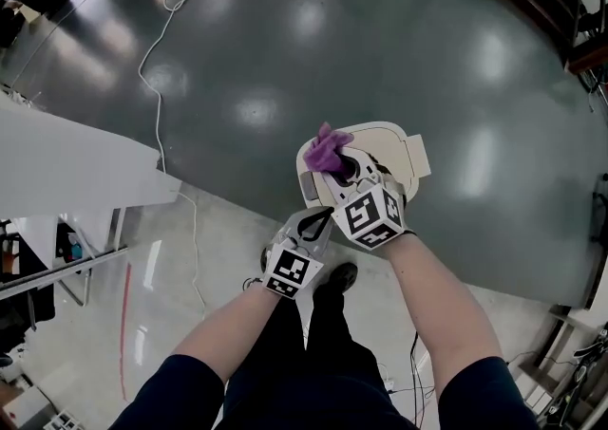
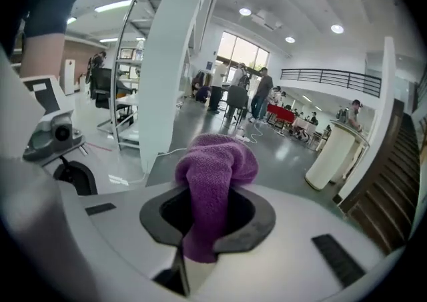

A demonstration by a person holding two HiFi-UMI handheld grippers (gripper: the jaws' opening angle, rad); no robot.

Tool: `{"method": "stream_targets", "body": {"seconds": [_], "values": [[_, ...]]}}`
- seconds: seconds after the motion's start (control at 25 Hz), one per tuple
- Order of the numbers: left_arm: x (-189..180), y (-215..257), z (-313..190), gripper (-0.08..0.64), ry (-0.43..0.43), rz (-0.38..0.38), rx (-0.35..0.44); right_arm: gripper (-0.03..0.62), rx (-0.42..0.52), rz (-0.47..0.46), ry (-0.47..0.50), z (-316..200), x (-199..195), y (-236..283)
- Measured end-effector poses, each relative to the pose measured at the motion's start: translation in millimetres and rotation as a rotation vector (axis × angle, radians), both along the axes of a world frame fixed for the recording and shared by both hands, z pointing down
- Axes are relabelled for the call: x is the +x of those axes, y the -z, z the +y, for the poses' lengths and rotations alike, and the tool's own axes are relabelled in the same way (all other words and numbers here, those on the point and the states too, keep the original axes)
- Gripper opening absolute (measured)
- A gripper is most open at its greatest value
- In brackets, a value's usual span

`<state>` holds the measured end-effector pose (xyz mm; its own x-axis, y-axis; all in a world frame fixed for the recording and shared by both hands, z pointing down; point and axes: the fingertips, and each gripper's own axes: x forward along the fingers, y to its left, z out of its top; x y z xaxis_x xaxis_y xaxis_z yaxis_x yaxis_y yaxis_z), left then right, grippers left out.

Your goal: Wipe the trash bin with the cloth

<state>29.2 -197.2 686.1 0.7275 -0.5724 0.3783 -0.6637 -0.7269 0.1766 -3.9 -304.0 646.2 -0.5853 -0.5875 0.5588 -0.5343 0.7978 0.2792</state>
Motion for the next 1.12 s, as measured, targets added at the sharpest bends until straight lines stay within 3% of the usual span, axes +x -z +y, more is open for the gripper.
{"method": "stream_targets", "body": {"seconds": [0.24,0.36,0.64,0.84,1.12], "values": [[1,-18,-3,-0.009,0.008,-0.021,-0.025,0.071,0.016,0.281,0.15,-6,-31,-50],[4,-28,-1,-0.009,0.019,-0.03,-0.048,0.071,0.011,0.364,0.186,-5,-31,-69],[2,-38,-5,-0.009,0.021,-0.051,-0.049,0.071,0.0,0.327,0.126,-23,-6,-69],[1,-39,-4,-0.009,0.029,-0.051,-0.046,0.071,-0.01,0.316,-0.008,-45,52,-66],[3,-38,-5,-0.009,0.039,-0.063,-0.033,0.071,0.003,0.371,-0.126,-61,137,-64]]}}
